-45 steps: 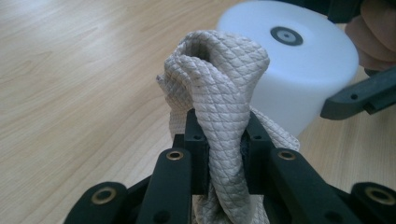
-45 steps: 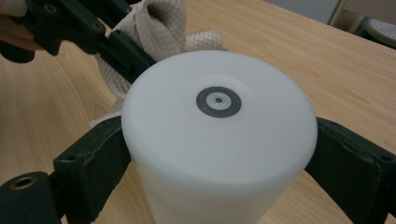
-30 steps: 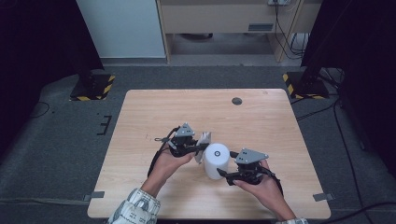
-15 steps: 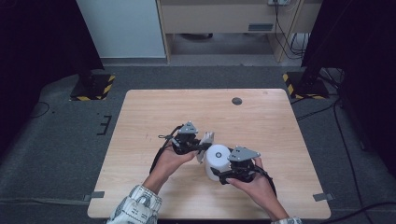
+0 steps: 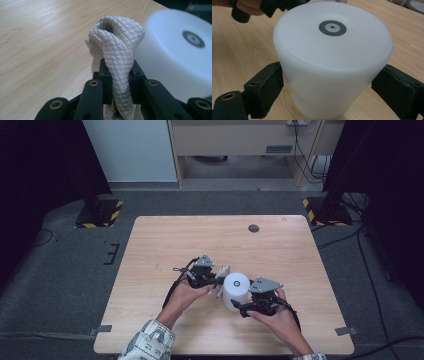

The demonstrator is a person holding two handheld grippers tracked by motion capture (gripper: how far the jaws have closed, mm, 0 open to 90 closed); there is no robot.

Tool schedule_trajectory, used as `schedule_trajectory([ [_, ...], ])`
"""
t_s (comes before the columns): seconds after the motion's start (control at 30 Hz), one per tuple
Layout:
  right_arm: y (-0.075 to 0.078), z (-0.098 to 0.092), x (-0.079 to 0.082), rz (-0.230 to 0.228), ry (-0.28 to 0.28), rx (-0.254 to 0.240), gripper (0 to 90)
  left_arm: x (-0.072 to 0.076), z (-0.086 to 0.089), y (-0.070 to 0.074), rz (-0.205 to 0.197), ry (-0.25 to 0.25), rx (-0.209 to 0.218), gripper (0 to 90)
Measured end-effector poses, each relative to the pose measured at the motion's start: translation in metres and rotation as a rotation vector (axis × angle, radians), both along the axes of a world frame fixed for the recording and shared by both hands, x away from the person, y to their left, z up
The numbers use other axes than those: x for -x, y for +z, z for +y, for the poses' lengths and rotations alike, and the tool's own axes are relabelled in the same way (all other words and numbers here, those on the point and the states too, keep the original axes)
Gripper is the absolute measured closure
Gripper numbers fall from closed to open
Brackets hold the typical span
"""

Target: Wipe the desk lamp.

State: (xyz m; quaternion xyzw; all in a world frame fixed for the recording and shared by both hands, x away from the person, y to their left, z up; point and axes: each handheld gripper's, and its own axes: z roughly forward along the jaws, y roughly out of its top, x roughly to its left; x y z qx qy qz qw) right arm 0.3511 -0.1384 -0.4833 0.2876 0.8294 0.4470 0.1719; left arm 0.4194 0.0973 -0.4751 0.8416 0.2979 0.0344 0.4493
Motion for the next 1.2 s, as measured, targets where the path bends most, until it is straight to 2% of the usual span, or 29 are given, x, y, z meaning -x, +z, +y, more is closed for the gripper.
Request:
schedule_trajectory([
  [0.13, 0.002, 0.002, 0.000, -0.010, -0.018, -0.021, 6.7, 0.006, 0.000, -0.001, 0.002, -0.019, 0.002, 76.5],
  [0.17, 0.006, 0.005, 0.002, -0.028, -0.028, -0.041, 5.2, 0.009, -0.001, 0.000, -0.001, -0.032, 0.002, 76.5],
  [0.23, 0.008, 0.005, 0.002, -0.037, -0.026, -0.050, 5.0, 0.010, -0.002, 0.000, -0.002, -0.039, -0.002, 76.5],
  [0.27, 0.010, 0.006, 0.002, -0.047, -0.026, -0.057, 7.6, 0.011, -0.002, 0.000, -0.003, -0.043, -0.007, 76.5],
  [0.43, 0.011, 0.002, 0.001, -0.028, -0.008, -0.061, 8.4, 0.015, -0.003, -0.002, -0.003, -0.062, -0.012, 76.6],
  [0.73, 0.011, -0.006, -0.002, -0.020, -0.024, -0.060, 8.6, 0.018, -0.012, -0.024, 0.017, -0.101, -0.102, 76.5],
  [0.8, 0.011, -0.008, -0.003, -0.022, -0.026, -0.062, 8.6, 0.016, -0.010, -0.026, 0.049, -0.085, -0.052, 76.5],
  [0.87, 0.011, -0.010, -0.004, -0.023, -0.036, -0.064, 8.6, 0.015, -0.008, -0.021, 0.030, -0.068, -0.024, 76.5],
  [0.97, 0.011, -0.011, -0.006, -0.021, -0.035, -0.062, 8.6, 0.018, -0.009, -0.011, -0.004, -0.090, -0.007, 76.5],
  [1.03, 0.011, -0.013, -0.008, -0.016, -0.035, -0.070, 8.7, 0.022, -0.013, -0.014, -0.015, -0.116, -0.051, 76.5],
  [1.07, 0.011, -0.015, -0.010, -0.020, -0.036, -0.067, 8.7, 0.023, -0.016, -0.019, -0.013, -0.131, -0.087, 76.4],
  [1.13, 0.011, -0.015, -0.011, -0.018, -0.037, -0.068, 8.8, 0.023, -0.020, -0.027, 0.004, -0.139, -0.116, 76.4],
  [1.2, 0.011, -0.016, -0.011, -0.020, -0.035, -0.067, 8.9, 0.023, -0.022, -0.031, -0.003, -0.139, -0.136, 76.4],
])
